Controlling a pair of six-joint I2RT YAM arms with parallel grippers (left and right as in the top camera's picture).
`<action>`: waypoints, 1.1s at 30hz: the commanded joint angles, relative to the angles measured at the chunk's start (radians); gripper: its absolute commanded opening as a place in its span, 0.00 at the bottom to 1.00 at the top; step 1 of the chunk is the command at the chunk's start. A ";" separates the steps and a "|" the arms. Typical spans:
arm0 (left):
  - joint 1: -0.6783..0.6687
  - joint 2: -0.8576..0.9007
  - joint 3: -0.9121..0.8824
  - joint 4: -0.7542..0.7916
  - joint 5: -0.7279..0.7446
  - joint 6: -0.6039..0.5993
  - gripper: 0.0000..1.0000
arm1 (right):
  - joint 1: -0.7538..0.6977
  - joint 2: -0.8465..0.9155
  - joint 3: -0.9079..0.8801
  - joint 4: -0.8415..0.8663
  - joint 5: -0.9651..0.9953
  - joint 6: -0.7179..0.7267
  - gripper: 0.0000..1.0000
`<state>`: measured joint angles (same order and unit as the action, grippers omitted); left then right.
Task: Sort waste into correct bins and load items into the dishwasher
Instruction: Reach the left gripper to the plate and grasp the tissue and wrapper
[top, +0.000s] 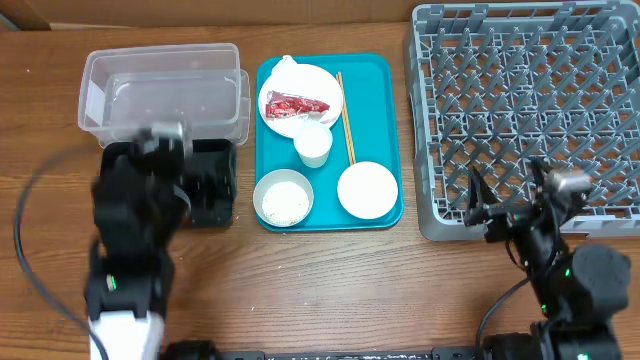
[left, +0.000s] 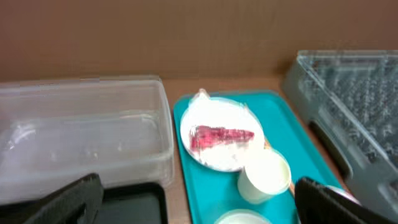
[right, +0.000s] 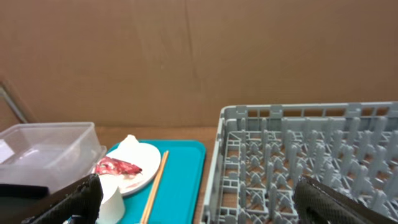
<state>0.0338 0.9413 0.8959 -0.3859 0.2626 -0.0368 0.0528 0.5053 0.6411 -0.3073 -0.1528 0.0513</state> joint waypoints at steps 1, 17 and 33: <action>-0.014 0.223 0.288 -0.152 0.030 0.015 1.00 | -0.002 0.105 0.137 -0.069 -0.030 -0.007 1.00; -0.241 1.081 1.476 -0.860 -0.011 0.235 1.00 | -0.002 0.649 0.693 -0.660 -0.037 0.004 1.00; -0.303 1.371 1.477 -0.744 -0.062 0.509 0.98 | -0.002 0.742 0.695 -0.690 -0.163 0.004 1.00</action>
<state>-0.2668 2.2425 2.3497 -1.1477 0.2501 0.3569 0.0528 1.2503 1.3071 -0.9901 -0.2920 0.0525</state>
